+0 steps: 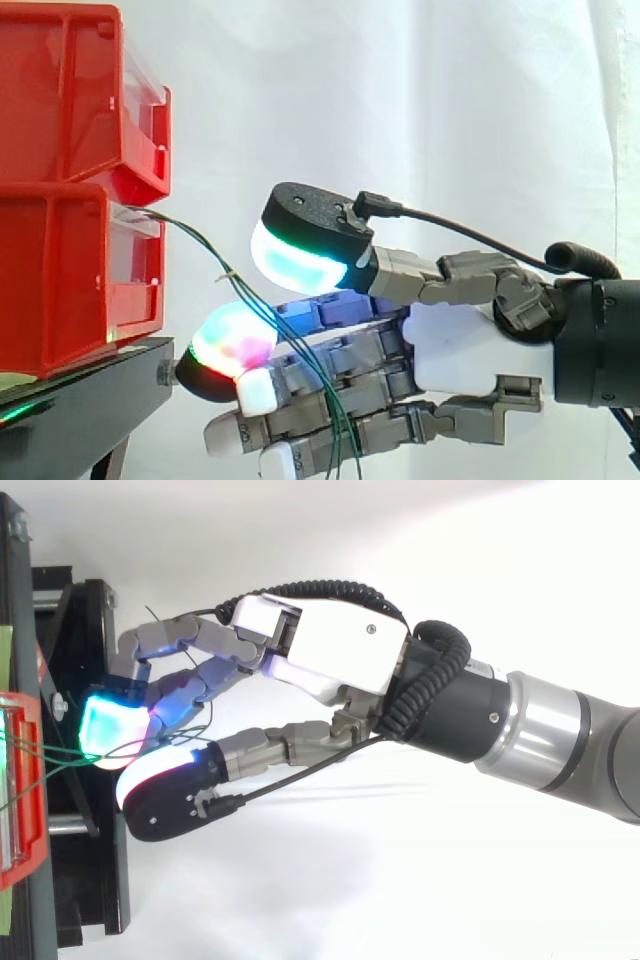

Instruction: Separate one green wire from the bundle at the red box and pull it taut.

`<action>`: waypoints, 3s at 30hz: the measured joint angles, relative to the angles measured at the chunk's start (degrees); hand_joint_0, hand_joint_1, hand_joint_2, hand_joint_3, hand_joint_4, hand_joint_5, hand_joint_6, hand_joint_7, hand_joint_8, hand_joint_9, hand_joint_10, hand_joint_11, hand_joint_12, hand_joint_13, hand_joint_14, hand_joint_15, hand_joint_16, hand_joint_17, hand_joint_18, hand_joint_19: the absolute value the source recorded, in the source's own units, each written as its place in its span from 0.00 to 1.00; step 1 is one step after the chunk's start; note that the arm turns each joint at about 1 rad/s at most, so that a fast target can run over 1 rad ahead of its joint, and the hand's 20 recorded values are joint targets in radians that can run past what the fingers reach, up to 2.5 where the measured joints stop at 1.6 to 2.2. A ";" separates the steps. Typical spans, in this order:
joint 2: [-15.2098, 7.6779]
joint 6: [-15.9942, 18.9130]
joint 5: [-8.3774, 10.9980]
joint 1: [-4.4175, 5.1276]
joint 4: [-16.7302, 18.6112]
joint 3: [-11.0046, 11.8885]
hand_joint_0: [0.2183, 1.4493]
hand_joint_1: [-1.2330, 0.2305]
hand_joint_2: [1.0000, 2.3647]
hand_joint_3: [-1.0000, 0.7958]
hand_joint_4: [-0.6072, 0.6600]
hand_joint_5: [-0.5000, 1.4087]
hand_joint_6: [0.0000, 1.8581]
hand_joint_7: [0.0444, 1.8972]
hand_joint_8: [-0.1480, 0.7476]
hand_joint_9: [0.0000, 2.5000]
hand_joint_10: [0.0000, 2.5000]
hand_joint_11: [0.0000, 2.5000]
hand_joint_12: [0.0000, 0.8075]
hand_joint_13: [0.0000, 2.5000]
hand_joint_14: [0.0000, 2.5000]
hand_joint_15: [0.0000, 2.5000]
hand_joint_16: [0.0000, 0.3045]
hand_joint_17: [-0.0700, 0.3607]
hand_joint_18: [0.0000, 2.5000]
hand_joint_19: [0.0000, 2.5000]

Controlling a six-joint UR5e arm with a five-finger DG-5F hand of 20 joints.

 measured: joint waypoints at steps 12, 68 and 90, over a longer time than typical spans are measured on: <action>0.02 -0.80 0.04 0.31 -1.19 1.49 0.30 0.35 0.01 0.41 0.60 0.17 0.47 0.55 0.46 0.35 0.01 0.24 0.44 0.28 0.01 0.13 0.15 0.41 0.26 0.17; 3.53 2.15 -0.62 0.70 -17.36 4.05 0.41 0.25 0.00 0.29 0.47 0.17 0.49 0.56 0.44 0.38 0.01 0.28 0.40 0.33 0.01 0.15 0.15 0.39 0.32 0.18; 3.65 2.71 -0.62 0.77 -17.95 4.04 0.27 0.32 0.00 0.28 0.55 0.19 0.48 0.57 0.46 0.41 0.01 0.29 0.42 0.36 0.01 0.17 0.15 0.40 0.33 0.20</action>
